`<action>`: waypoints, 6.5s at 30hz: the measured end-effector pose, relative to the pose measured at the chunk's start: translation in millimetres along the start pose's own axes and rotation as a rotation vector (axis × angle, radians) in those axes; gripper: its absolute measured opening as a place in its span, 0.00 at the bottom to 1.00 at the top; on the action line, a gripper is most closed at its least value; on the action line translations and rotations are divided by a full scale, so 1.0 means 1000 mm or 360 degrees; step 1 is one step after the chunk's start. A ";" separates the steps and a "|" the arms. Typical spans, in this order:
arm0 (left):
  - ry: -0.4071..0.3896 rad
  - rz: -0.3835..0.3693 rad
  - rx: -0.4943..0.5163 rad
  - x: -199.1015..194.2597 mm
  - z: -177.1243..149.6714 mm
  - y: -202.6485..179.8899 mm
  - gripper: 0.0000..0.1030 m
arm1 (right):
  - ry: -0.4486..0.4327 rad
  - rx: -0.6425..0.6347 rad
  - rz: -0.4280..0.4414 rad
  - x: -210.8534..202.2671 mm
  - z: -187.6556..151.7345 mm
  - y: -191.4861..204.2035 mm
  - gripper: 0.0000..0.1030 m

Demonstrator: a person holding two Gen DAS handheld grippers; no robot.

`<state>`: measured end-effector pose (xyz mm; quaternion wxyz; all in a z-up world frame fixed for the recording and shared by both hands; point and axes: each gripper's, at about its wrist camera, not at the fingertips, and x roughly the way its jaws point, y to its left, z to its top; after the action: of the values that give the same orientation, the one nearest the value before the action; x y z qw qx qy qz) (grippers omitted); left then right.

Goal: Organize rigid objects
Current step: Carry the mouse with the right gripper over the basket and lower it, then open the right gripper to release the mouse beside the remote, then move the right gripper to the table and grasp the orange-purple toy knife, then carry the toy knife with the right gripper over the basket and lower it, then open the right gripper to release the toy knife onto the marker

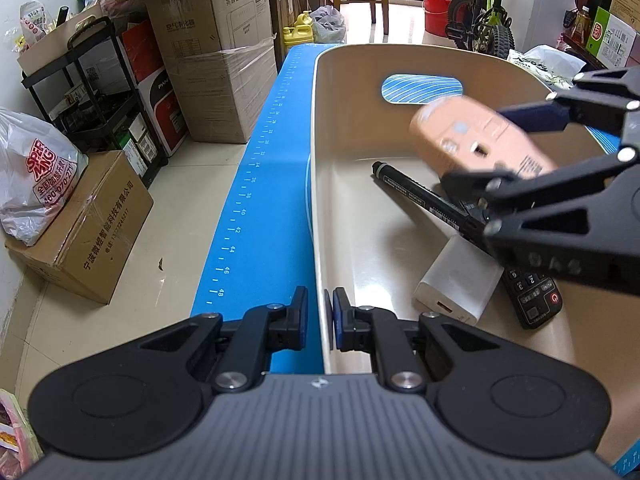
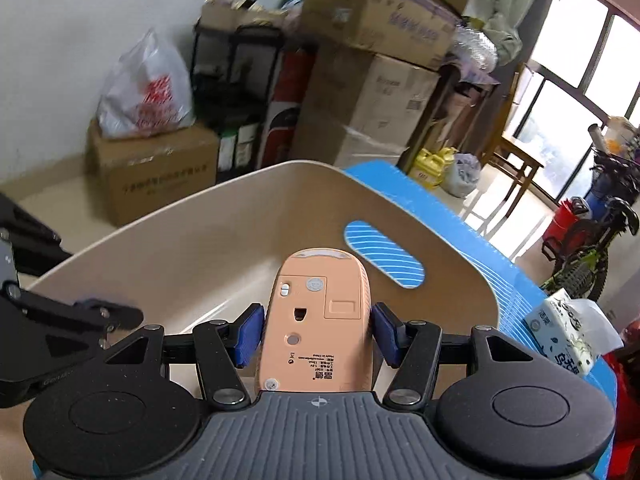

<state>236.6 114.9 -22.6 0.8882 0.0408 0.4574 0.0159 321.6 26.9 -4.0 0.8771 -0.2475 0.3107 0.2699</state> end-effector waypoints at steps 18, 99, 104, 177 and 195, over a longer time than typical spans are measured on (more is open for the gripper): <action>-0.0007 -0.0001 -0.0004 0.000 0.000 -0.001 0.15 | 0.0345 -0.0031 0.0107 0.030 0.002 0.006 0.69; -0.0008 -0.0006 -0.0006 0.000 0.000 0.004 0.16 | 0.0126 0.0523 -0.0577 0.033 -0.168 -0.162 0.43; -0.0008 -0.0006 -0.0005 0.000 -0.001 0.004 0.16 | 0.0118 0.0509 -0.0591 0.033 -0.168 -0.157 0.43; -0.0009 -0.0011 -0.0009 0.001 -0.001 0.005 0.16 | 0.0106 -0.0137 0.0078 -0.002 -0.008 0.011 0.43; -0.0010 -0.0012 -0.0011 0.001 -0.001 0.004 0.16 | 0.0332 -0.0174 0.0147 0.011 -0.010 0.012 0.47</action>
<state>236.6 118.7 -23.9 0.8898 0.0362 0.4548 0.0138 318.1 33.2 -21.3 0.8119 -0.3070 0.3961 0.2994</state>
